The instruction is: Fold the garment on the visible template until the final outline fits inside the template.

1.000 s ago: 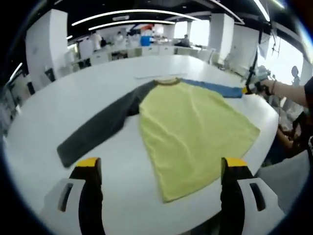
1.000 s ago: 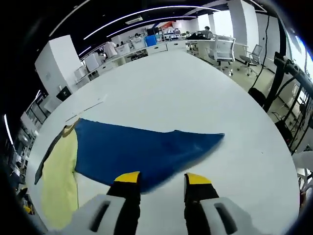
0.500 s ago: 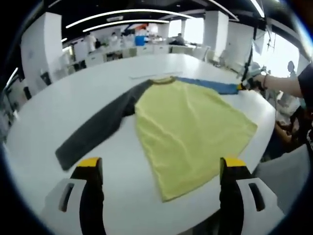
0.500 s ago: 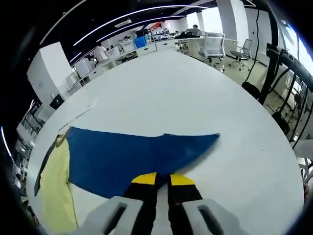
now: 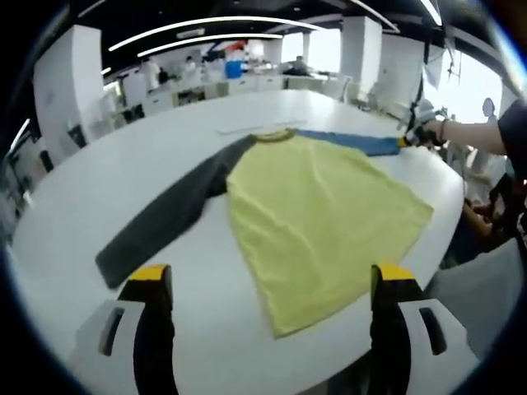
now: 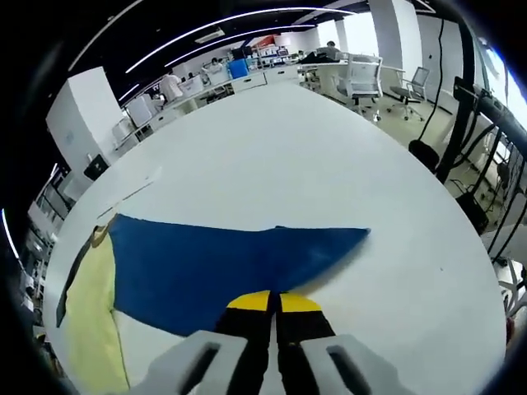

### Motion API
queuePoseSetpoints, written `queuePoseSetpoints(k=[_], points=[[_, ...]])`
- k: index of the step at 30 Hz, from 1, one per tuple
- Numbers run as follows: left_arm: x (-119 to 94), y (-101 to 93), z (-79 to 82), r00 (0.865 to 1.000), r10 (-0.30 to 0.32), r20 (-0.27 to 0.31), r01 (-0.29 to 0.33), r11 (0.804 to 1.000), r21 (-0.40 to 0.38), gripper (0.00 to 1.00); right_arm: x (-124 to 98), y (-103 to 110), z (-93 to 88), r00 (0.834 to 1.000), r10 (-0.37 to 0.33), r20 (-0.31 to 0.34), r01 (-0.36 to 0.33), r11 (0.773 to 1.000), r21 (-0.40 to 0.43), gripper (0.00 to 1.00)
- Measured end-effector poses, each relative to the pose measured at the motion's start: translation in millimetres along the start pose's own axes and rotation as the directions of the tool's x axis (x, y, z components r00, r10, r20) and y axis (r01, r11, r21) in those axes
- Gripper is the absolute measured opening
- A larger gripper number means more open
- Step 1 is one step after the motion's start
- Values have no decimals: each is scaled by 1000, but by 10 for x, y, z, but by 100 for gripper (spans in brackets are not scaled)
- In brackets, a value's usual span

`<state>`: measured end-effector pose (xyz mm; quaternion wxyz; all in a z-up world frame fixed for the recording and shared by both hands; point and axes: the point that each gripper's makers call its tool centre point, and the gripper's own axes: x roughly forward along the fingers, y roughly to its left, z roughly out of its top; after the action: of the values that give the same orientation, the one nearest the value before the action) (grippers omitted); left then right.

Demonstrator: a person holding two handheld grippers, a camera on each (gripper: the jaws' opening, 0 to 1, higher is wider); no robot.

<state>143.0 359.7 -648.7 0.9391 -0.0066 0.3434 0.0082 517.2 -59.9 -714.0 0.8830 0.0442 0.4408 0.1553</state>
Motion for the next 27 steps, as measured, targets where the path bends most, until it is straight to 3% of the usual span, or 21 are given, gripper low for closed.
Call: queuePoseSetpoints(k=[8,27], points=[[-7,17,-21,1000,6,-5,-6,1000,-4,97,27,-54,66,1000,-10,-10,10,1000,-9,0],[-36,11,21,1000,17,0,-17,1000,8,99,-108,-18,29,999,-14,-36,14,1000,-19,0]])
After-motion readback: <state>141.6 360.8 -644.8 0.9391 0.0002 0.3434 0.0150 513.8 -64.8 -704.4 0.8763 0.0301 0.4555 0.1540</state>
